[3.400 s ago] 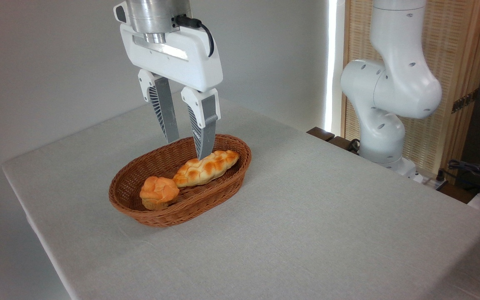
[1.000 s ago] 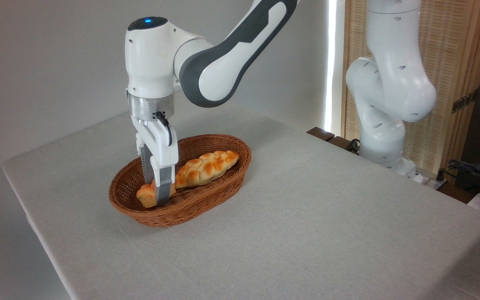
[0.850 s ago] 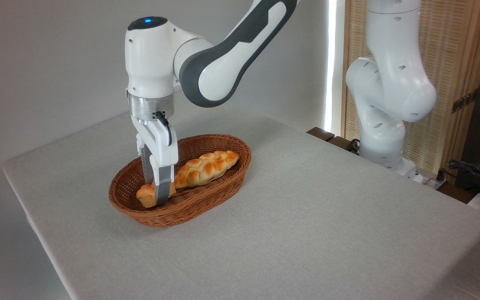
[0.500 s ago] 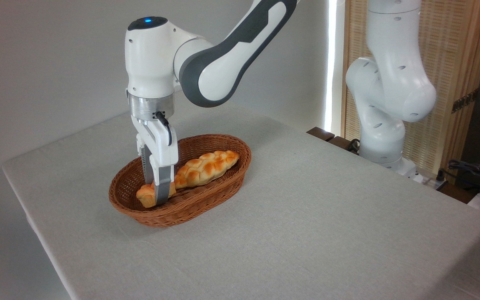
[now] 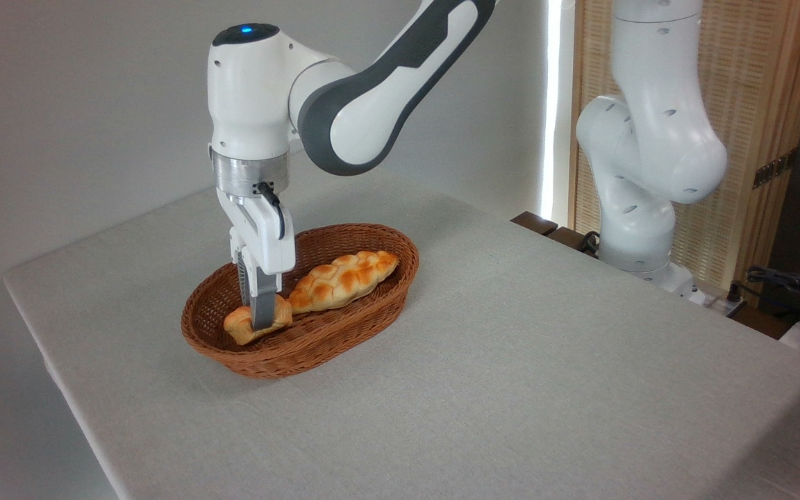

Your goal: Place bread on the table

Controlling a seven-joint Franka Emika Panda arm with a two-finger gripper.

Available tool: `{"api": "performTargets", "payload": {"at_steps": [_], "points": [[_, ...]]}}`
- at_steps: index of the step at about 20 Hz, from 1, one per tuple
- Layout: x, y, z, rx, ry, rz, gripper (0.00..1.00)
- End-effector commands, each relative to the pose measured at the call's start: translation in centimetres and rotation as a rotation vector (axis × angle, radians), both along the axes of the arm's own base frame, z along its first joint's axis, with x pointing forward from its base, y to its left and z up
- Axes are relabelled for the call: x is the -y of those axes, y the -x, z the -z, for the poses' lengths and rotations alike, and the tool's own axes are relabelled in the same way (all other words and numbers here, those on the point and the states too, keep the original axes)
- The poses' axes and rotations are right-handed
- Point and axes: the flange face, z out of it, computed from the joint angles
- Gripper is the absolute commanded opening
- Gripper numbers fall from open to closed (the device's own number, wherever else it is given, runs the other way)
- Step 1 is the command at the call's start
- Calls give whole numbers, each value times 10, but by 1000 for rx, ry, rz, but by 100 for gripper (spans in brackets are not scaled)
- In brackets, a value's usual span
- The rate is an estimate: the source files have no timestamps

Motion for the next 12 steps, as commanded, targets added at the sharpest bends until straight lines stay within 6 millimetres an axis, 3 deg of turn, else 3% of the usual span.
{"api": "performTargets", "payload": {"at_steps": [1, 4, 8, 10, 12], "points": [[-8, 4, -33, -64, 17, -31, 16], [-29, -7, -72, -114, 62, -91, 16], [-102, -11, -136, -148, 61, -170, 19], [-118, -11, -141, -144, 55, -144, 20], [-149, -15, -129, -154, 13, -154, 20]]}}
